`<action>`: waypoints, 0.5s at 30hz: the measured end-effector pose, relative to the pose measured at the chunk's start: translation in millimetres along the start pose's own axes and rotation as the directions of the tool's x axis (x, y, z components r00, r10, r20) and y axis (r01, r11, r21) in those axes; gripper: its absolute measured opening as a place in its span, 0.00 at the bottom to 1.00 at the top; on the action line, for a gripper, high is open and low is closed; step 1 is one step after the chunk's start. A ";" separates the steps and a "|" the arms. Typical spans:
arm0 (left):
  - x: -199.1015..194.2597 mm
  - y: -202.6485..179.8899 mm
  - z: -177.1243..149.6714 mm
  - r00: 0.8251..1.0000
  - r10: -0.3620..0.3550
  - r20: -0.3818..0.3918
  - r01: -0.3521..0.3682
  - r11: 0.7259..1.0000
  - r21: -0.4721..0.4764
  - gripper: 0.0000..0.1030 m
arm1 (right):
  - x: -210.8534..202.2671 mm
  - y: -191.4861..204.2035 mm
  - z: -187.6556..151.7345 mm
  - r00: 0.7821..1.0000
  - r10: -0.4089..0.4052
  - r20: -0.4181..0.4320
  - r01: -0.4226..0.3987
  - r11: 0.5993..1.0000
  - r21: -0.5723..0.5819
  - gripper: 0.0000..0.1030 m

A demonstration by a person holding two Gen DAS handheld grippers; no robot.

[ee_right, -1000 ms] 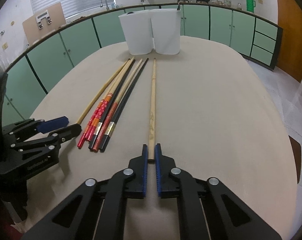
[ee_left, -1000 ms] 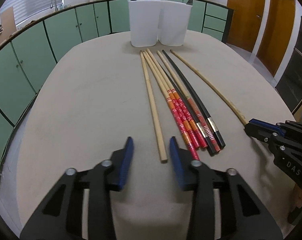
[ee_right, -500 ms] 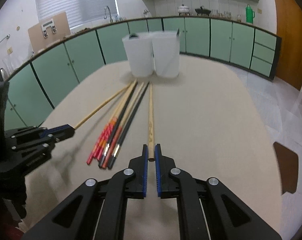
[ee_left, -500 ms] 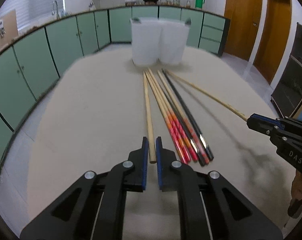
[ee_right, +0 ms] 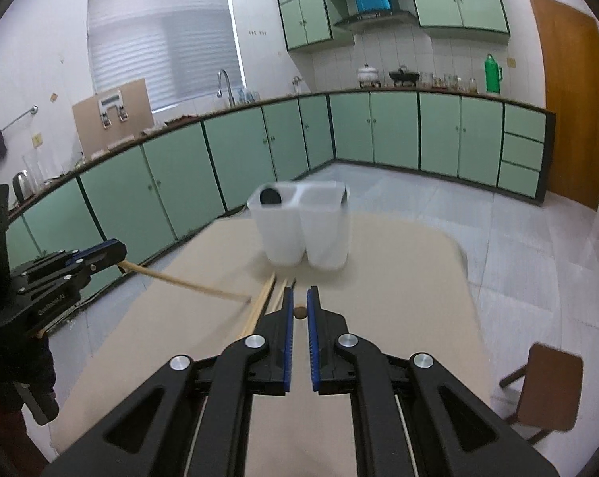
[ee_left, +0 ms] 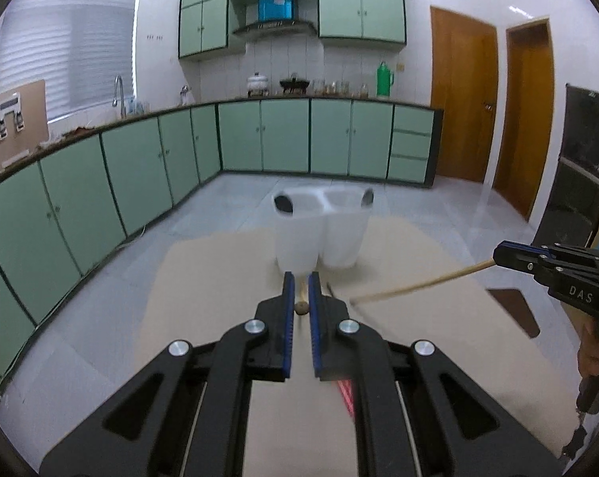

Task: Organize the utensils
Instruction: 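Carry both wooden chopsticks into the white holder and open both tools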

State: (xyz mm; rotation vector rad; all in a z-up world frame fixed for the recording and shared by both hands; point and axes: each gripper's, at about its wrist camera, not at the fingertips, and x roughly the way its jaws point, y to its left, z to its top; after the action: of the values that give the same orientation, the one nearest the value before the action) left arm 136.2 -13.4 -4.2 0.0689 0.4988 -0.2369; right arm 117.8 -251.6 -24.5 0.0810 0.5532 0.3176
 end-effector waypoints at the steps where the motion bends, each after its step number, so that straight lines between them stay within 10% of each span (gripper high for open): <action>1: -0.4 0.5 5.1 1.000 -0.010 0.009 0.010 1.000 -0.002 0.06 | -1.0 -1.1 5.3 1.000 0.005 0.003 -0.005 1.000 -0.002 0.07; 15: 12.8 7.2 75.5 0.990 -0.097 0.103 0.098 0.995 -0.003 0.05 | 8.8 -3.8 109.1 0.998 0.052 0.042 -0.048 0.995 -0.093 0.06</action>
State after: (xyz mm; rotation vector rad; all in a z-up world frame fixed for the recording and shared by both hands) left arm 184.0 -18.3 55.9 0.0240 0.4007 -0.3326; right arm 183.6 -251.3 63.1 0.0135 0.4923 0.3890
